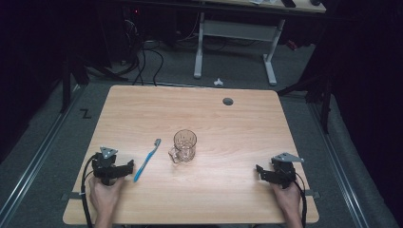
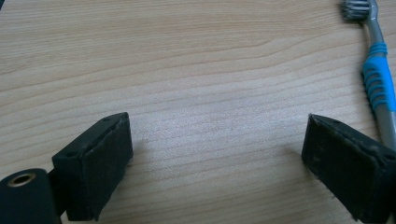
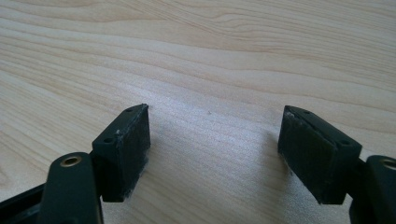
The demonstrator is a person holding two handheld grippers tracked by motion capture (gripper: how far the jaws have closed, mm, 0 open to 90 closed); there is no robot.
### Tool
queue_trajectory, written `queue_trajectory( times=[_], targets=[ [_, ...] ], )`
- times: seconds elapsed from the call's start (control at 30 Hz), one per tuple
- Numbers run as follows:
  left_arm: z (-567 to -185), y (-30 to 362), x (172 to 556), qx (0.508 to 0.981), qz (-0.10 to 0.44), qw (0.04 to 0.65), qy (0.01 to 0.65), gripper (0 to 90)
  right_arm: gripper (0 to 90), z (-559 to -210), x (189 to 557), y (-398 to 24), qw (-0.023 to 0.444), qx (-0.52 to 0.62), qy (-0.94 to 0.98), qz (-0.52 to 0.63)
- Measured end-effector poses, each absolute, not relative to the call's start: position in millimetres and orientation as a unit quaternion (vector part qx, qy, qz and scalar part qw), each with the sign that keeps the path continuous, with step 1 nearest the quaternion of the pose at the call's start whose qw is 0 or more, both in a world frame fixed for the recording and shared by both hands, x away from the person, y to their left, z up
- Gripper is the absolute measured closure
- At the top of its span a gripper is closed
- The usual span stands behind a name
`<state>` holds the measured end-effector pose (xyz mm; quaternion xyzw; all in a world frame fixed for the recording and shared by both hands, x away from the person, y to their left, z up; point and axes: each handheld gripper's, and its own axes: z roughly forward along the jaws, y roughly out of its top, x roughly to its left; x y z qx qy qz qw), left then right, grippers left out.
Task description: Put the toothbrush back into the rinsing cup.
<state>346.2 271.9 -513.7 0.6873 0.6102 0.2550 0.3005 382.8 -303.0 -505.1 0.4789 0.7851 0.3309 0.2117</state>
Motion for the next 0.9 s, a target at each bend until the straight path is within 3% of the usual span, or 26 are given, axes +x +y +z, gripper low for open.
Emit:
queue_trajectory(
  times=[0.9],
  targets=[
    [-511.7,275.7,349.5,0.684,0.256,0.299,0.614,15.9,25.1,-505.0,382.5,-303.1,0.214,0.482,0.783,0.329]
  ],
)
